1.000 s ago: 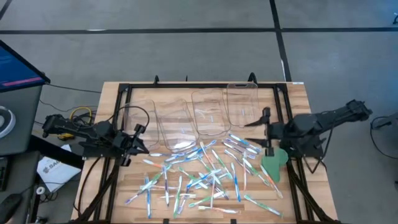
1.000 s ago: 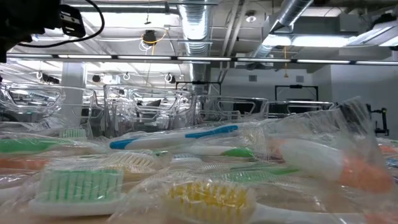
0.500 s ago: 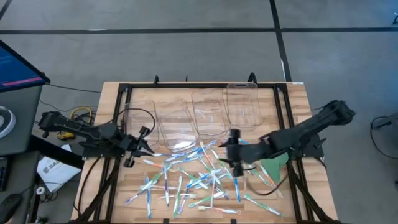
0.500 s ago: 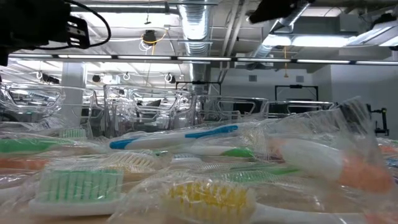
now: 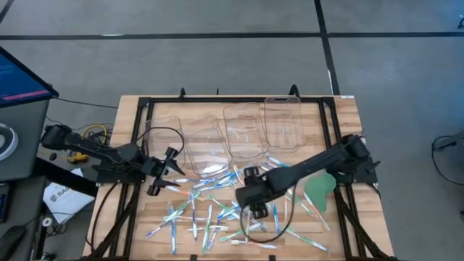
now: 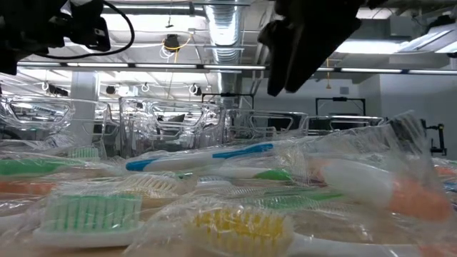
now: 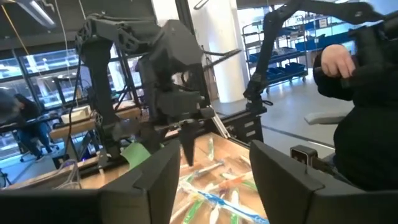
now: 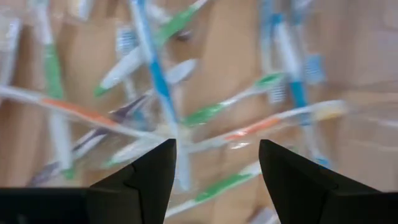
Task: Pick & Place Toothbrushes
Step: Put the blue toothbrush into the right transparent bin
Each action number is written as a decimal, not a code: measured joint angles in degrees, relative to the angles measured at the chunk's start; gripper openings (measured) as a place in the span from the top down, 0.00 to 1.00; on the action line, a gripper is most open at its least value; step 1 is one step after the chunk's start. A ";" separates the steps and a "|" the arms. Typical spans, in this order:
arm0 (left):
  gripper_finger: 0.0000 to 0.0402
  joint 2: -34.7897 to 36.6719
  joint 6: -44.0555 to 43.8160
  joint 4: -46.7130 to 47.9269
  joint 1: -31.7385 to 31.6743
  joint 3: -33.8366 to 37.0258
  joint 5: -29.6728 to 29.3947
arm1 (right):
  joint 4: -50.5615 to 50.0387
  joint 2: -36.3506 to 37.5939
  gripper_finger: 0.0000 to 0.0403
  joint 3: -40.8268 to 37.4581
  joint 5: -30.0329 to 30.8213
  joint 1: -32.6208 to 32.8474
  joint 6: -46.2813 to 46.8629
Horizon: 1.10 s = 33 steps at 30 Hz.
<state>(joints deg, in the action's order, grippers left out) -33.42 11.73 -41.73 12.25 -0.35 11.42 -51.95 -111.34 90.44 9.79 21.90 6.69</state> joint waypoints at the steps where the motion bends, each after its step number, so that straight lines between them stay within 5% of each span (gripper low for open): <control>1: 0.52 -0.13 -0.02 -0.05 0.00 0.00 0.00 | -1.57 -1.54 0.45 2.12 -1.64 -0.09 -0.01; 7: 0.52 -0.12 0.00 -0.73 0.00 0.01 -0.31 | -6.22 -7.47 0.46 8.86 -5.42 -0.86 -4.18; 26: 0.52 -0.14 -0.15 -0.70 0.00 0.01 -0.26 | 3.23 -10.00 0.48 4.83 -21.59 -6.38 -9.69; 33: 0.52 -0.15 -0.17 -0.73 0.00 0.01 -0.26 | 3.93 -9.91 0.48 4.69 -22.17 -6.44 -9.72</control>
<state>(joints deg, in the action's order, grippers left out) -33.56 11.56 -42.46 12.25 -0.34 11.16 -48.02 -121.25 95.13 -12.39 15.46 -3.03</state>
